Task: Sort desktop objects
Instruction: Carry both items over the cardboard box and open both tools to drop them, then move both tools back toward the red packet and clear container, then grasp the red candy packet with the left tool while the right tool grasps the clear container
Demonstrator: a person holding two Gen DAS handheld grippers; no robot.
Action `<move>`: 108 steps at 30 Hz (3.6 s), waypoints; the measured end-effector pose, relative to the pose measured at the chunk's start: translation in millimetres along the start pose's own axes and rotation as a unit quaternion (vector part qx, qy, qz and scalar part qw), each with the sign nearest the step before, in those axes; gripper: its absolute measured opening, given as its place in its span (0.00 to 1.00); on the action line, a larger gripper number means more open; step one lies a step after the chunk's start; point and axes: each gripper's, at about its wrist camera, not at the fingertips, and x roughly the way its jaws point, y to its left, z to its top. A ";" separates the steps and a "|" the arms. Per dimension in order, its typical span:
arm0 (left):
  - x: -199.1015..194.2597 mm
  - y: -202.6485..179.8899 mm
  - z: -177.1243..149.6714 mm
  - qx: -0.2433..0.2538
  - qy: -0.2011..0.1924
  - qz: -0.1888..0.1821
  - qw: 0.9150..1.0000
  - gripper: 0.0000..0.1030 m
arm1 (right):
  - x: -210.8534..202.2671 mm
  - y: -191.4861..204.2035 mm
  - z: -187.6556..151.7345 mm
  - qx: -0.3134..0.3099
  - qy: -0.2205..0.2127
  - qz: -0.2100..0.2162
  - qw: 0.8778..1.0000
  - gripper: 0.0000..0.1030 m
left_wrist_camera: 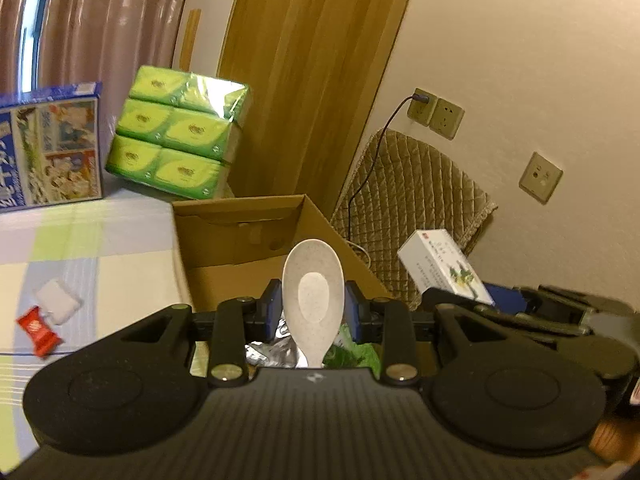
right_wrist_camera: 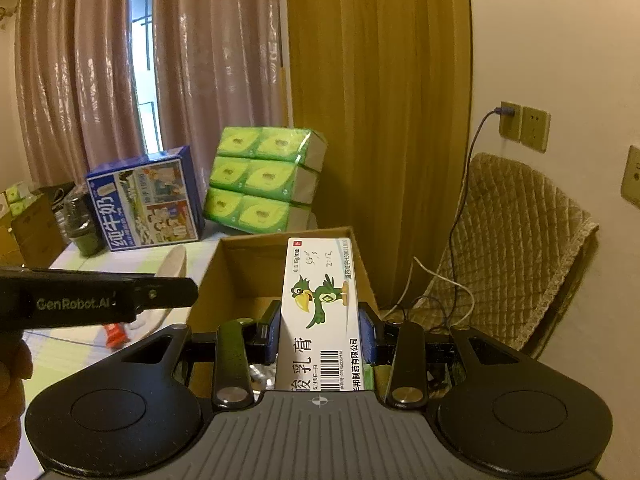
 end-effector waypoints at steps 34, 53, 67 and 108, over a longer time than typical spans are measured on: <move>19.5 71.4 -15.1 -0.036 -0.005 0.054 0.998 0.58 | 48.9 -9.2 15.4 0.036 -0.007 0.024 0.999 0.76; -104.6 171.4 -46.6 -0.038 -0.025 0.173 0.984 0.98 | -6.5 106.4 9.2 -0.012 -0.014 0.103 0.995 0.98; -162.8 273.7 -77.3 -0.061 -0.016 0.257 0.964 0.99 | 45.5 216.8 -8.0 -0.066 0.015 0.164 0.984 0.98; -16.0 386.8 -109.5 -0.036 0.029 0.228 0.972 0.99 | 301.3 266.1 -92.7 -0.153 0.077 0.131 0.976 0.71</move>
